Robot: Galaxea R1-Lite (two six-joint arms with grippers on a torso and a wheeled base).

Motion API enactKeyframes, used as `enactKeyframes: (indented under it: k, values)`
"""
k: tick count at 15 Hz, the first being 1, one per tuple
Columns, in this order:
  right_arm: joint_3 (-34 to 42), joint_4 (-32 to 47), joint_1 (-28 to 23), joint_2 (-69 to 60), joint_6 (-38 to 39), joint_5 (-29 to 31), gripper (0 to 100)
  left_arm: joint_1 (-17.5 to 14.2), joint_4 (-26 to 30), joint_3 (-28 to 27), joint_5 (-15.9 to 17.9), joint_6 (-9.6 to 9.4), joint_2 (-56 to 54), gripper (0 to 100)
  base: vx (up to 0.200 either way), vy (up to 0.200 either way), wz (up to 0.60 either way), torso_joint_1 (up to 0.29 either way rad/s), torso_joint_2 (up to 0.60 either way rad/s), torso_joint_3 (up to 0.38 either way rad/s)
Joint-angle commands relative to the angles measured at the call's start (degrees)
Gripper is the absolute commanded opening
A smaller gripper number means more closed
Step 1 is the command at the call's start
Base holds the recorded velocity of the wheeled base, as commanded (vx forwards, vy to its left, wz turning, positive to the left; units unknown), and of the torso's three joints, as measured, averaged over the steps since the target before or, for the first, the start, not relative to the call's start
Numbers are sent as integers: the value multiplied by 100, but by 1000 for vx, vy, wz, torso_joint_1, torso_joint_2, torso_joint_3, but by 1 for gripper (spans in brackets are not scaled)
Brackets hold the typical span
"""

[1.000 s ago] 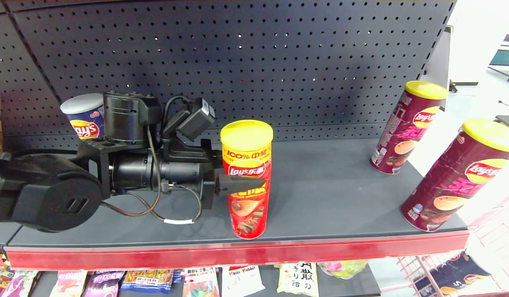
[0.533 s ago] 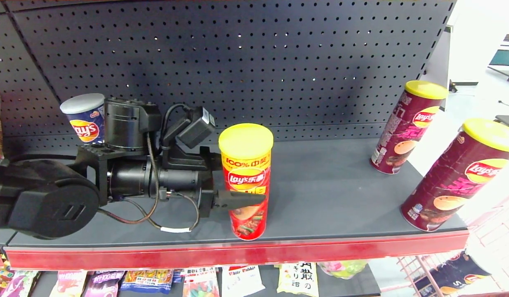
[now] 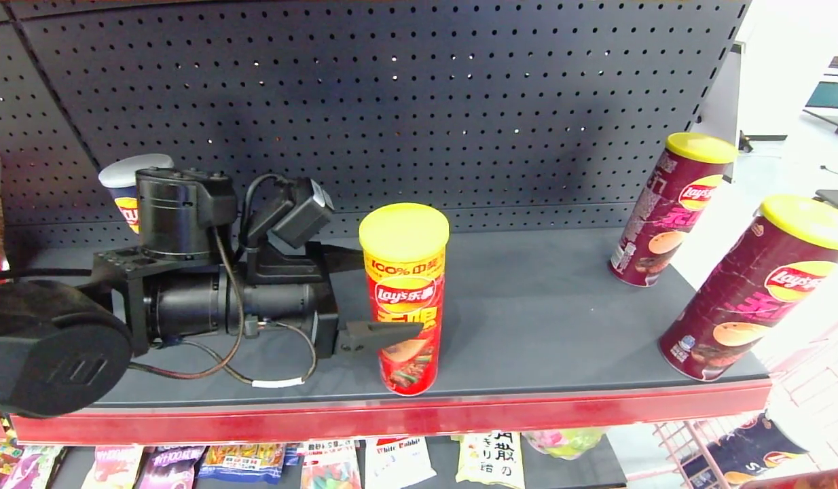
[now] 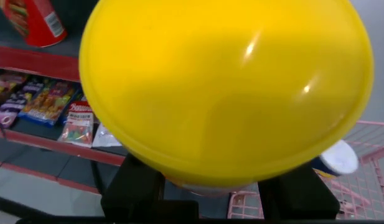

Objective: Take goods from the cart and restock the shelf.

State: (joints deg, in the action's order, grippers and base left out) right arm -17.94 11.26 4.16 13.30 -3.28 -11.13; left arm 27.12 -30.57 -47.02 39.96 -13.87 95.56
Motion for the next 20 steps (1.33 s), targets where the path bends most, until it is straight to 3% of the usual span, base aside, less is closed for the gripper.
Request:
enactKeyframes:
  k: [1, 3, 6, 7, 11, 15, 20]
  values:
    - [-315, -1, 6, 639, -15, -302, 0, -155, 16, 132, -164, -10, -354, 100, 0, 0, 0, 0, 0, 0]
    - [-772, -1, 103, 1280, -15, -689, 0, -172, 34, 474, -401, -10, -706, 100, 0, 0, 0, 0, 0, 0]
    - [-1194, -10, 446, 1922, -41, -794, 0, -172, 25, 870, -428, -1, -1040, 100, 0, 0, 0, 0, 0, 0]
    - [-1352, -63, 955, 2317, -41, -689, 0, -164, 34, 1046, -428, 7, -1198, 100, 0, 0, 0, 0, 0, 0]
    - [-1484, -63, 1017, 2493, -50, -741, 0, -146, 43, 1072, -437, 7, -1338, 100, 0, 0, 0, 0, 0, 0]
    - [-2319, -81, 1342, 3609, -173, -768, 0, -243, 131, 2030, -454, 7, -1971, 100, 0, 0, 0, 0, 0, 0]
    - [-3233, -160, 1808, 4858, -366, -733, 0, -506, 122, 2593, -551, 122, -2490, 100, 0, 0, 0, 0, 0, 0]
